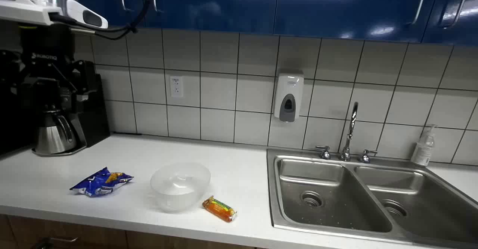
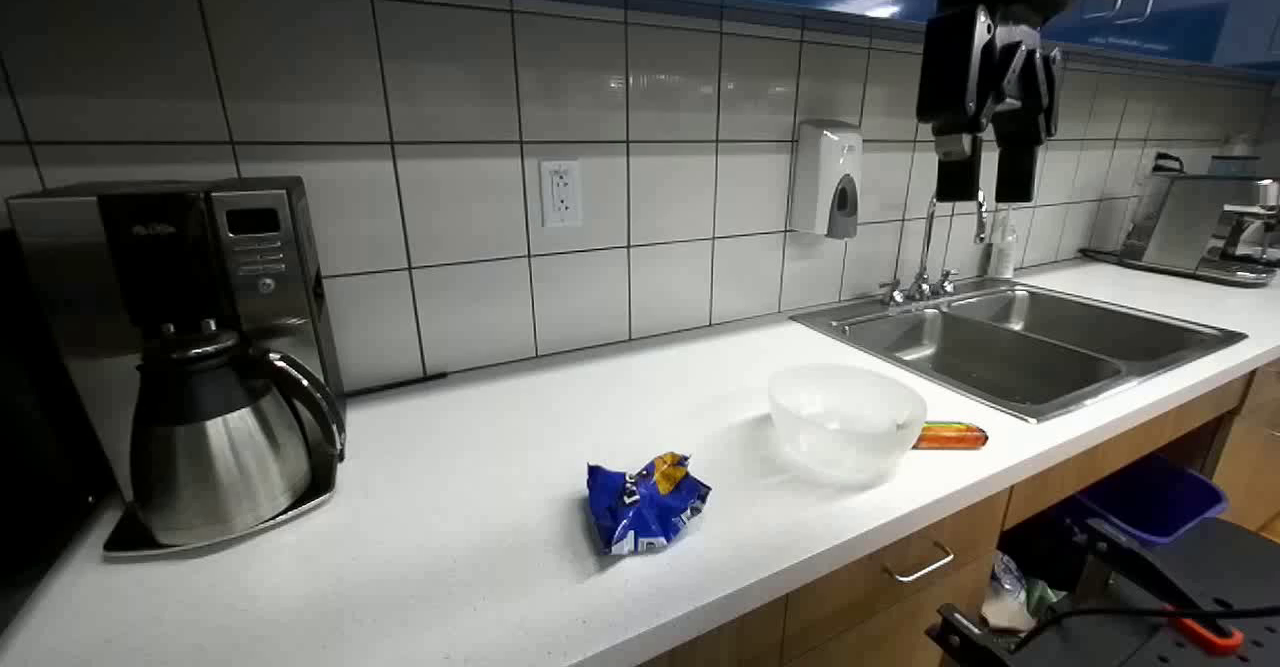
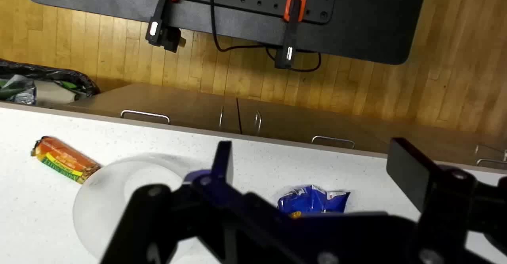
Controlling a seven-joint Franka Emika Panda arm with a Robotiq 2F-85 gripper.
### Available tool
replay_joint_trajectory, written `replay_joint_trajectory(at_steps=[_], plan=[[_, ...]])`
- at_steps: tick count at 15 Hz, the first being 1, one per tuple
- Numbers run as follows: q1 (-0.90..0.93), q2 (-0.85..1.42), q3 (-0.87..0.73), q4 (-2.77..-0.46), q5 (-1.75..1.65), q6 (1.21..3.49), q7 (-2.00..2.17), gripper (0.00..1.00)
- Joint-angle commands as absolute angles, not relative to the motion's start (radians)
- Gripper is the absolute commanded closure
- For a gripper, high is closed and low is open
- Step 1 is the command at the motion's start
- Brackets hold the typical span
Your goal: Put the snack in the bowl
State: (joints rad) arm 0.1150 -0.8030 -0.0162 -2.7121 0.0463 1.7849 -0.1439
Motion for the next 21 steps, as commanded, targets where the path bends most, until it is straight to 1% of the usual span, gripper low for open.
replay_joint_trajectory(at_steps=[1, 8, 11, 18, 21], plan=[[0.108, -0.801, -0.01, -2.711, 0.05, 1.784, -0.148, 0.0], [0.108, -0.801, -0.01, -2.711, 0.05, 1.784, -0.148, 0.0], [0.108, -0.69, -0.021, -2.688, 0.028, 1.888, -0.185, 0.0], [0.114, -0.393, 0.016, -2.629, 0.032, 2.195, -0.144, 0.0], [0.117, -0.278, 0.036, -2.583, 0.038, 2.261, -0.12, 0.0]])
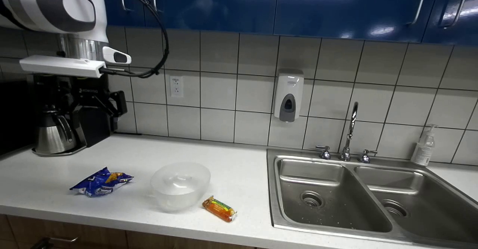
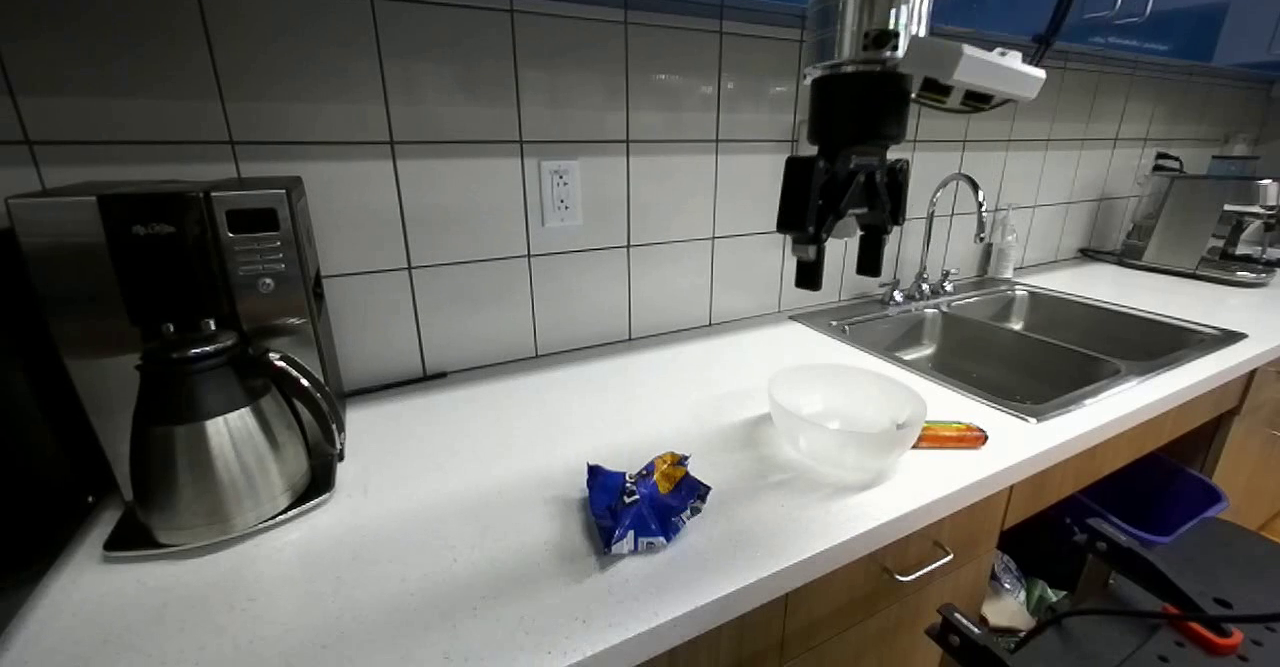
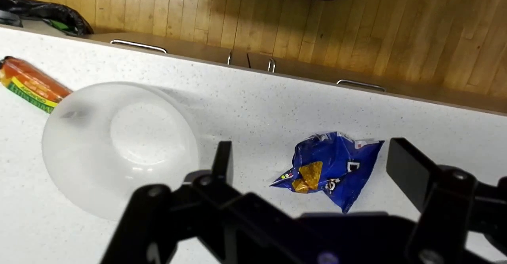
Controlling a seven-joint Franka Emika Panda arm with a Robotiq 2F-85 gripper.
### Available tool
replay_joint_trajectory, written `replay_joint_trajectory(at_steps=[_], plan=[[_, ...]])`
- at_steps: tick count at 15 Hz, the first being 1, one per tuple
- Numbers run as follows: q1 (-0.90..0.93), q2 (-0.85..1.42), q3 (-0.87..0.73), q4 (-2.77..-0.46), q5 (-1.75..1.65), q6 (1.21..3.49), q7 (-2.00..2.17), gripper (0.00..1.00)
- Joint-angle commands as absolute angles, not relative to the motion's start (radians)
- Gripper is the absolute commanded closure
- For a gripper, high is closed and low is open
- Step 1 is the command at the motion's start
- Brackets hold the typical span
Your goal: Put the snack in the bowl
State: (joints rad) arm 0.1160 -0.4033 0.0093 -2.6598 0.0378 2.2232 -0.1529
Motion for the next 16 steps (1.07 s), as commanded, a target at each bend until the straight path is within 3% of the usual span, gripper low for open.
replay_joint_trajectory(at_steps=[1, 16], plan=[[0.117, -0.242, 0.045, -2.564, 0.038, 2.273, -0.107, 0.0], [0.157, 0.13, 0.124, -2.409, -0.05, 2.436, 0.286, 0.0]])
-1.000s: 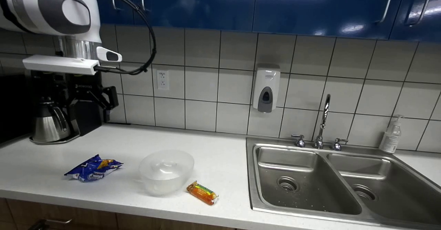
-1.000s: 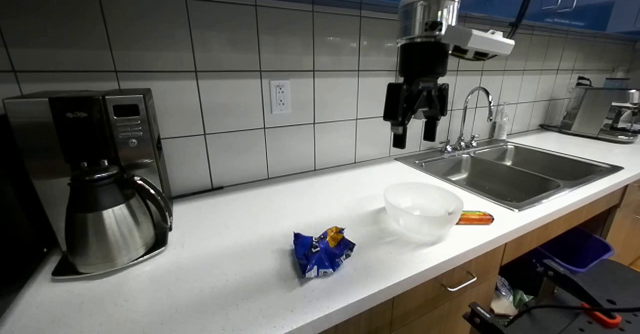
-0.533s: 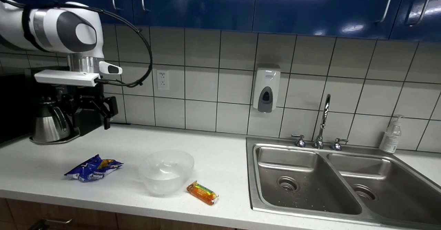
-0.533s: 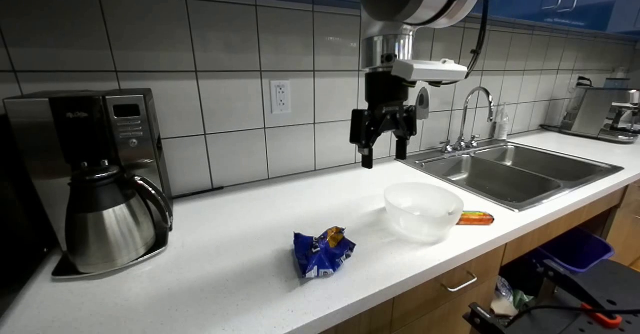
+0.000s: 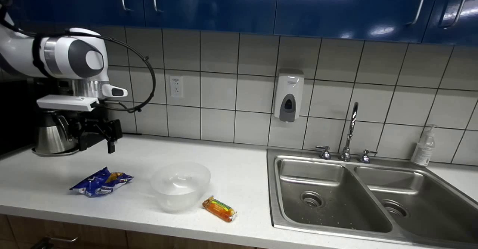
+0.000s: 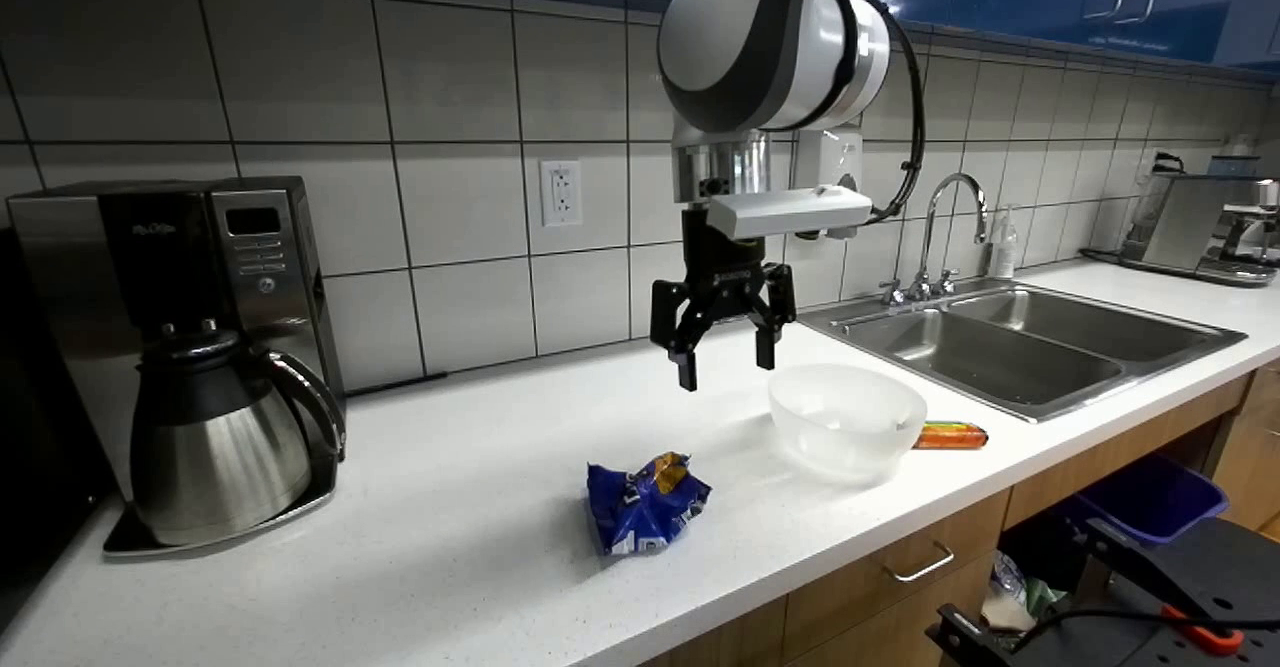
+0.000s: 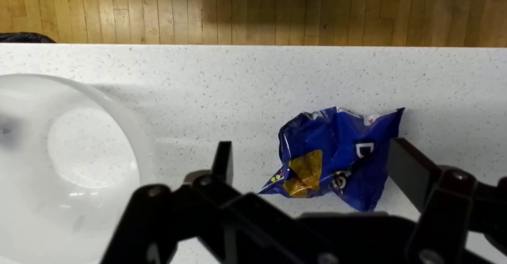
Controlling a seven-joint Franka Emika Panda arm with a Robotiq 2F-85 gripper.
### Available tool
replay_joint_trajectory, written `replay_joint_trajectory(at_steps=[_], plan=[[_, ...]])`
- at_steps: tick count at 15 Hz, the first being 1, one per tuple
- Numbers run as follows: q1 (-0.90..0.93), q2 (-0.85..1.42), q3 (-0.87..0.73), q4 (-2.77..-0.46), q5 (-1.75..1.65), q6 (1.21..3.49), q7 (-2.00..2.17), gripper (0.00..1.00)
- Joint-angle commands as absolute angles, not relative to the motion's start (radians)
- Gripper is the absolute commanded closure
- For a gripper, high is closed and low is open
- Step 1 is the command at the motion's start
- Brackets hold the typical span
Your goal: Put the snack in the bowl
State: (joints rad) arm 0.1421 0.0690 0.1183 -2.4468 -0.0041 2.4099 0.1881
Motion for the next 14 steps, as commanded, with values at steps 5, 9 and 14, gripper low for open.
replay_joint_trajectory(at_steps=[5, 9, 14], plan=[[0.198, 0.211, 0.11, -2.389, -0.104, 2.512, 0.385, 0.0], [0.231, 0.279, 0.088, -2.352, -0.148, 2.555, 0.452, 0.0], [0.27, 0.371, 0.053, -2.277, -0.157, 2.558, 0.492, 0.0]])
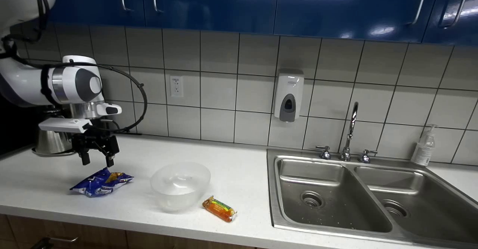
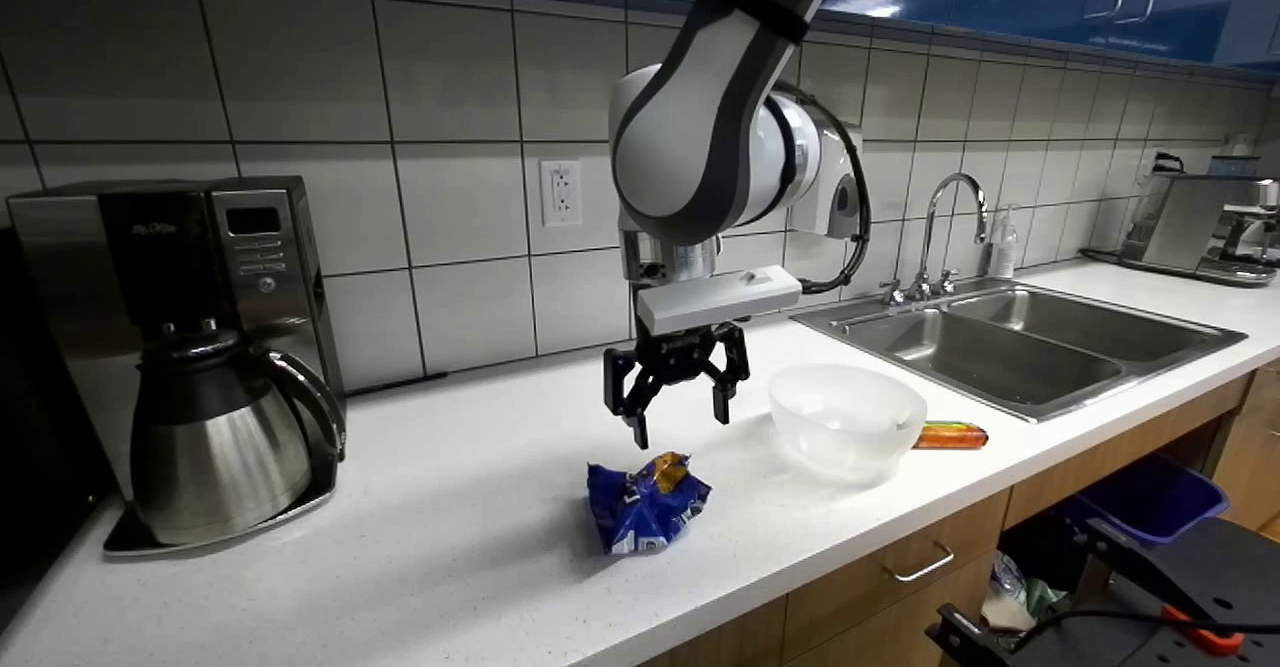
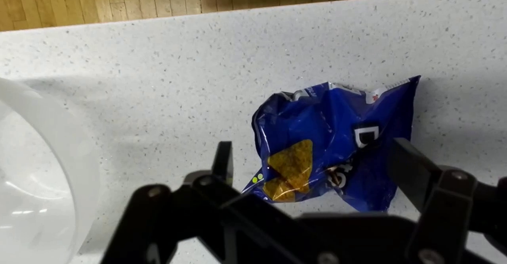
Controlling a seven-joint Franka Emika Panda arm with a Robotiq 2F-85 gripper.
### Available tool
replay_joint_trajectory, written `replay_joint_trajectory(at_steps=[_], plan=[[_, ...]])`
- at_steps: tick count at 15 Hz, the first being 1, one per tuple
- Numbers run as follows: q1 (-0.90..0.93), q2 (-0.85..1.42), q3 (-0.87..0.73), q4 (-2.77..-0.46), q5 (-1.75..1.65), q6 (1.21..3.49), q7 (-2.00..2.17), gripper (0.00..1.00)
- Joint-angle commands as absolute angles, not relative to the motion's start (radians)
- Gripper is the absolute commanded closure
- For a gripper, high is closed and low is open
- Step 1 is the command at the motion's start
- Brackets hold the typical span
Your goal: Put the snack in the bowl
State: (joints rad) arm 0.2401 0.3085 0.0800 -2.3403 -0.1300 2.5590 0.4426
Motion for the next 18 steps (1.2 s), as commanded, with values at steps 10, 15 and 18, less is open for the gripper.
replay_joint_trajectory(at_steps=[10, 15, 18], plan=[[0.334, 0.546, 0.012, -2.125, -0.121, 2.529, 0.516, 0.0], [0.352, 0.587, 0.003, -2.089, -0.112, 2.528, 0.518, 0.0], [0.359, 0.602, -0.003, -2.08, -0.11, 2.531, 0.518, 0.0]])
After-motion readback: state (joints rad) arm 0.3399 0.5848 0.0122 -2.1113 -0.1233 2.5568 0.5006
